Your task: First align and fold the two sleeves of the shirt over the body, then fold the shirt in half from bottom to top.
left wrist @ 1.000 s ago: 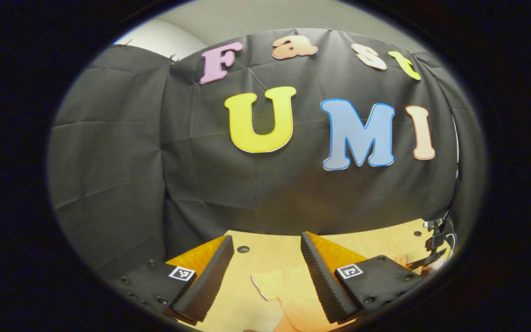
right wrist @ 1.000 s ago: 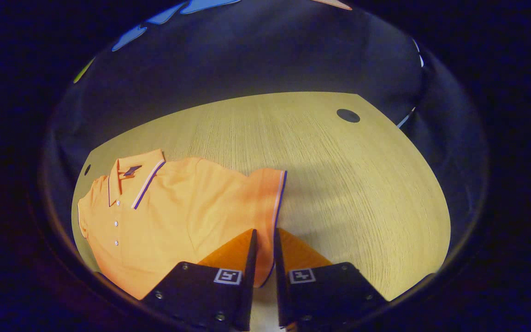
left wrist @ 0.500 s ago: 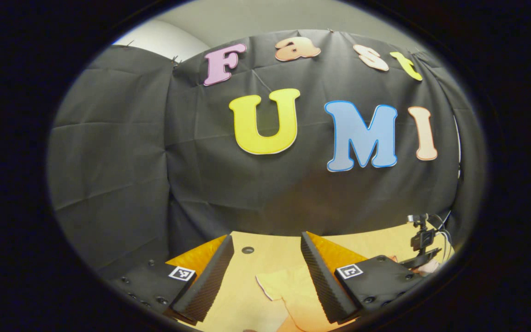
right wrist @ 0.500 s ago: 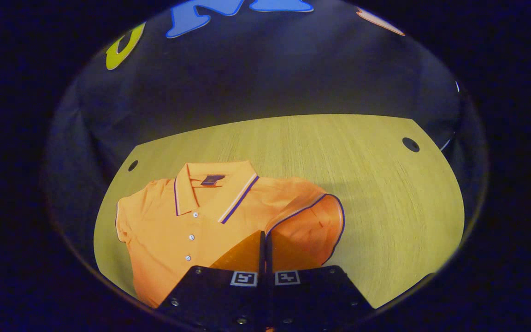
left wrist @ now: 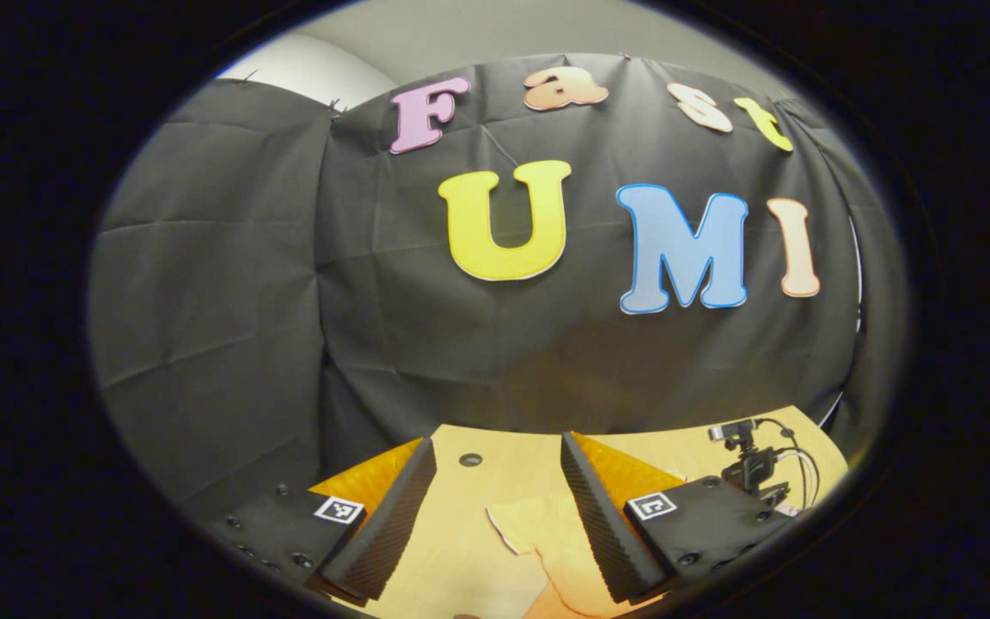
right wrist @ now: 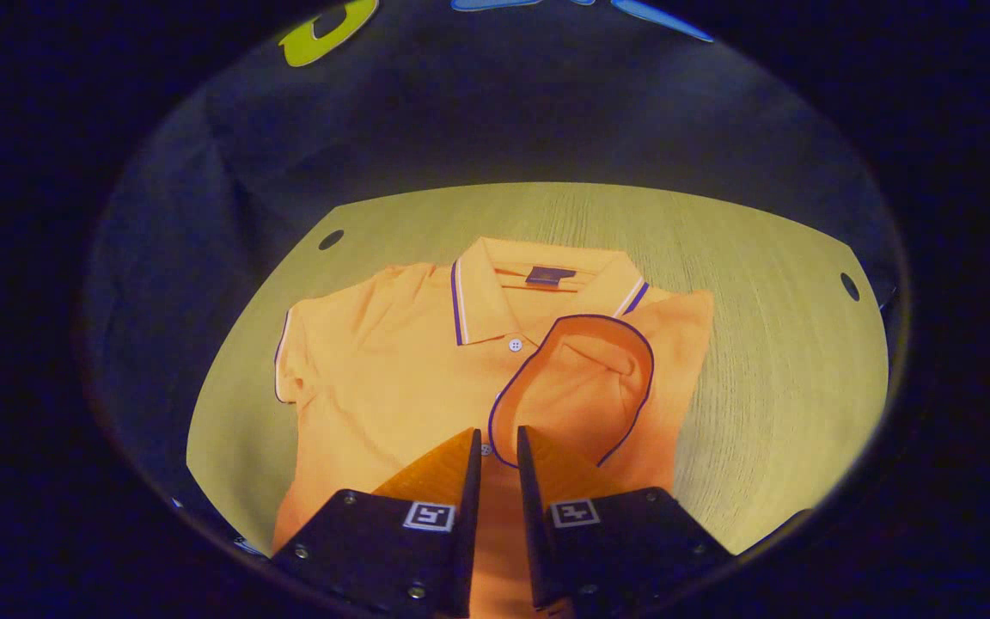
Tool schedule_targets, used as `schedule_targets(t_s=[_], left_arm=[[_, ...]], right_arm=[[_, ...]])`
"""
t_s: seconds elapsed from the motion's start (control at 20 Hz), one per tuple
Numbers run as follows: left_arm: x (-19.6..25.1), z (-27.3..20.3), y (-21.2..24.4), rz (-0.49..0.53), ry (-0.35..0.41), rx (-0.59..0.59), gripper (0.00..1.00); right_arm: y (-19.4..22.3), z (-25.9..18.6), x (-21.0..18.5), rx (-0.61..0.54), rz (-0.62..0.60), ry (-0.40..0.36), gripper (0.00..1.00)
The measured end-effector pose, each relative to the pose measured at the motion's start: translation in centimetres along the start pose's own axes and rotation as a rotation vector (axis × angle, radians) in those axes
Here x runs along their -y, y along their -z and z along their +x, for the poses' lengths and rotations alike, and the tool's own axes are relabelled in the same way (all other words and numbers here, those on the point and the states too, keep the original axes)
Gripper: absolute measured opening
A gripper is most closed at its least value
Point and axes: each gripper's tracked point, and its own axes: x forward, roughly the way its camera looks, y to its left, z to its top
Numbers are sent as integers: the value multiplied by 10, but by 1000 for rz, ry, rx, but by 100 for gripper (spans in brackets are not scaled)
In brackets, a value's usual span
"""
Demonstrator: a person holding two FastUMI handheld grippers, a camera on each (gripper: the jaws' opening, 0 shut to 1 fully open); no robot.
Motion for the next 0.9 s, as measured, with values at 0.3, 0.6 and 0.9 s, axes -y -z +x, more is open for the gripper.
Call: schedule_targets(t_s=[0.3, 0.6, 0.9], left_arm=[[16, 18, 24, 6, 84, -28, 96], [26, 60, 65, 41, 159, -89, 96], [23, 115, 140, 11, 174, -216, 96]], right_arm=[[64, -78, 44, 24, 55, 104, 37], [192, -136, 45, -118, 165, 171, 32], [237, -162, 38, -171, 232, 220, 37]])
